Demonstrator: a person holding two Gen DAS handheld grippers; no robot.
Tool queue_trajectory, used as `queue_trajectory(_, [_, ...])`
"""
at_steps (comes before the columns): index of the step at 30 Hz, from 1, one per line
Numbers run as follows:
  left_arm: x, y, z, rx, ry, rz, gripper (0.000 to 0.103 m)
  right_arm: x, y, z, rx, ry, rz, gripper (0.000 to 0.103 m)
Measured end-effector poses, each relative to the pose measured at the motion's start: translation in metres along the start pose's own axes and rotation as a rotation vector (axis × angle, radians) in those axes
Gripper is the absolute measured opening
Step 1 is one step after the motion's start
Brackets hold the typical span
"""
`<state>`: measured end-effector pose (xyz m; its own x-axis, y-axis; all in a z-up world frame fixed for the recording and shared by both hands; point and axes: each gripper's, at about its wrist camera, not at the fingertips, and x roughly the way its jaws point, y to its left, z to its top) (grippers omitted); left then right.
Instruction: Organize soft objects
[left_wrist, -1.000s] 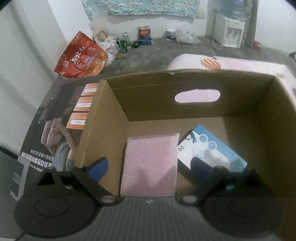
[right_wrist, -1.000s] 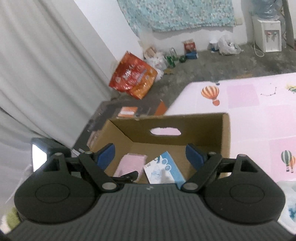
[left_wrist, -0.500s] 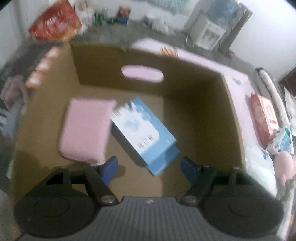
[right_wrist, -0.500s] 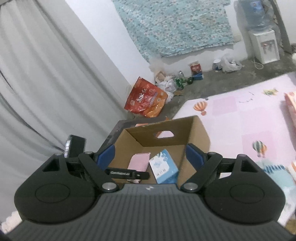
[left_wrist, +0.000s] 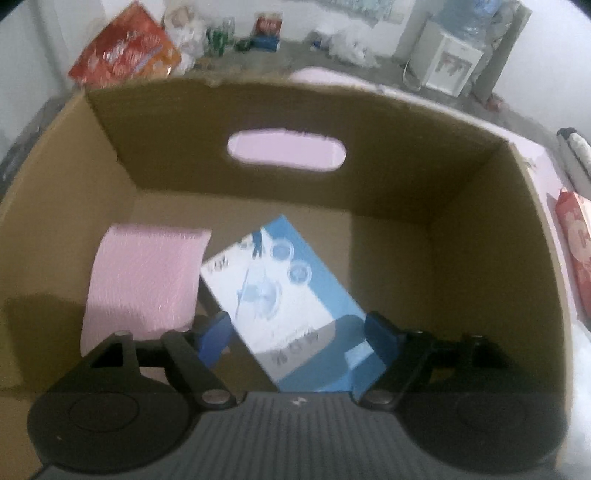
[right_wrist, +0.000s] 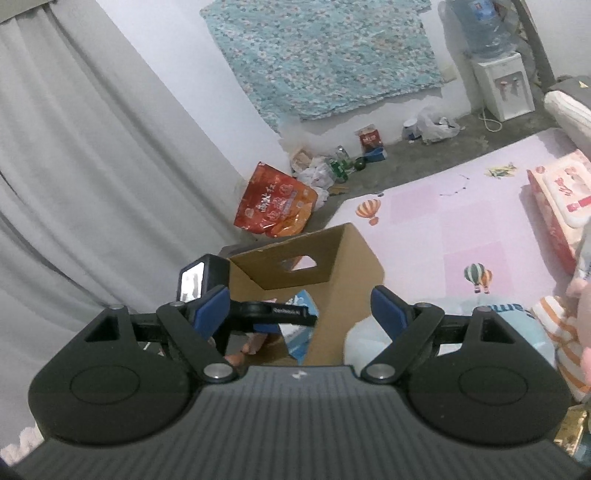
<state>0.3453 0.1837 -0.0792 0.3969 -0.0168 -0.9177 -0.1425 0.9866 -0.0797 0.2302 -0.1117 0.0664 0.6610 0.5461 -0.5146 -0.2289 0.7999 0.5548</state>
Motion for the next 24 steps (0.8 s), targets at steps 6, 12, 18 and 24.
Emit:
queue_trajectory(6, [0.005, -0.008, 0.005, 0.038, -0.057, -0.011, 0.085, 0.004, -0.012, -0.006, 0.035, 0.009, -0.015, 0.084])
queue_trajectory(12, [0.004, -0.014, 0.007, 0.008, -0.041, -0.005, 0.086, 0.007, -0.012, -0.010, 0.043, 0.022, -0.012, 0.084])
queue_trajectory(18, [-0.019, 0.004, 0.000, -0.137, -0.007, -0.012, 0.091, 0.007, -0.017, -0.012, 0.061, 0.023, -0.008, 0.084])
queue_trajectory(24, [-0.003, -0.001, 0.005, -0.166, 0.058, 0.095, 0.091, 0.009, -0.022, -0.017, 0.085, 0.032, 0.001, 0.084])
